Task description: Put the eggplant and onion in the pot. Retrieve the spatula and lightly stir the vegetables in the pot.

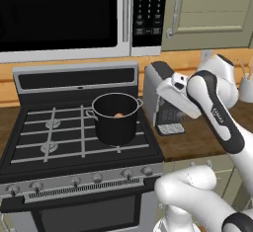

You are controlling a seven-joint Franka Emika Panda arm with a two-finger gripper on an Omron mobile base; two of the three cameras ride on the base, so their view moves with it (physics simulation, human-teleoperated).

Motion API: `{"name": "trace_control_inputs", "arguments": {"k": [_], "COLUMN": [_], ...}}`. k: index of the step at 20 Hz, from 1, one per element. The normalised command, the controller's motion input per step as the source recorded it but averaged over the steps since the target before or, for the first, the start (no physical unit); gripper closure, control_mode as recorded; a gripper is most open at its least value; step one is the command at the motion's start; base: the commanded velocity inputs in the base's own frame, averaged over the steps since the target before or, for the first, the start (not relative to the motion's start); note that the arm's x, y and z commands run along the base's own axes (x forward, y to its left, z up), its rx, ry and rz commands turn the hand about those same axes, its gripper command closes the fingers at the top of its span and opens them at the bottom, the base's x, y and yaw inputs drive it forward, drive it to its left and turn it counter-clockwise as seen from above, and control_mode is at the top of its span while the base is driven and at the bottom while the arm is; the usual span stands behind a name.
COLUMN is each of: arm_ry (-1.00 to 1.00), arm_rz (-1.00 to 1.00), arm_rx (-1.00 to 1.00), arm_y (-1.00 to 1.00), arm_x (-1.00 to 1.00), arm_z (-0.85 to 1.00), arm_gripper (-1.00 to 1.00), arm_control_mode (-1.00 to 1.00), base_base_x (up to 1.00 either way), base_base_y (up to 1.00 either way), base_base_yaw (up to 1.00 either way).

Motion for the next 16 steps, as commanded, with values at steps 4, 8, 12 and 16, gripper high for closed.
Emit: {"name": "trace_control_inputs", "arguments": {"k": [4,8,12,16], "arm_ry": [0.00,0.19,0.26,0.28], "arm_rz": [0.11,0.03,0.01,0.00], "arm_rx": [-0.23,-0.14,-0.17,-0.09], "arm_y": [-1.00,-1.00,-1.00,-1.00], "arm_x": [-0.21,0.37,0.48,0.60], "arm_z": [-0.13,-0.48,-0.61,-0.78], "arm_gripper": [-1.00,-1.00,-1.00,-1.00], "arm_control_mode": [-1.00,-1.00,-1.00,-1.00], "base_base_x": [0.00,0.00,0.00,0.00], "base_base_y": [0.00,0.00,0.00,0.00], "base_base_yaw": [0.00,0.00,0.00,0.00]}}
